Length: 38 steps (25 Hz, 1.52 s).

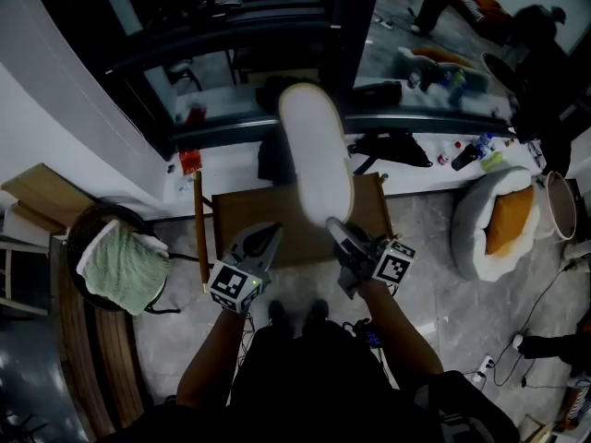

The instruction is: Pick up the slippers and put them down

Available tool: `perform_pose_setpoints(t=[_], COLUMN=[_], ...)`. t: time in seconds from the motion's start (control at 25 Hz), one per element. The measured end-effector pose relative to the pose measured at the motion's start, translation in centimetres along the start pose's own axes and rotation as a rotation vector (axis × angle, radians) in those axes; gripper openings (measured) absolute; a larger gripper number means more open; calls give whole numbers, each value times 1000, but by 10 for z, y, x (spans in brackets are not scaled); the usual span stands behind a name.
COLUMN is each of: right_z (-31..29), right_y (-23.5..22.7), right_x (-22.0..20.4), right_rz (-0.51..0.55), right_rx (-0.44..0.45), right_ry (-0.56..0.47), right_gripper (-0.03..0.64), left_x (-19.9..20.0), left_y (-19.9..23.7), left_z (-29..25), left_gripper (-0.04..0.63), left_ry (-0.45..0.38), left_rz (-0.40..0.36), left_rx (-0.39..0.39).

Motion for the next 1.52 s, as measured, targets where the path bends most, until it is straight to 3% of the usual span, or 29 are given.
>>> perform_pose_setpoints(t=[0.44,0.84,1.52], right_z=[-15,-23,-14], right_y=[18,12,-19], right_x=[6,5,-21], right_rz=[35,36,-96], right_rx=[47,44,-9], right_ry=[-30,-13,26], right_gripper=[71,71,71], left_x=[23,21,-10], left_y=[11,16,17], left_z=[1,-6,-12], left_gripper=[6,6,6], left_ry=[-51,-41,35], left_rz=[-42,-34,41], left_rx=[-17,-29,-17])
Point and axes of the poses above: the fingertips, and each gripper's own axes: z backward along the fingers, y to its left, x out of its top, the point moved 10 cm from there along z, backward along the fingers, and after that the axes turned 2 degrees about -x, right-handed, at the moved point
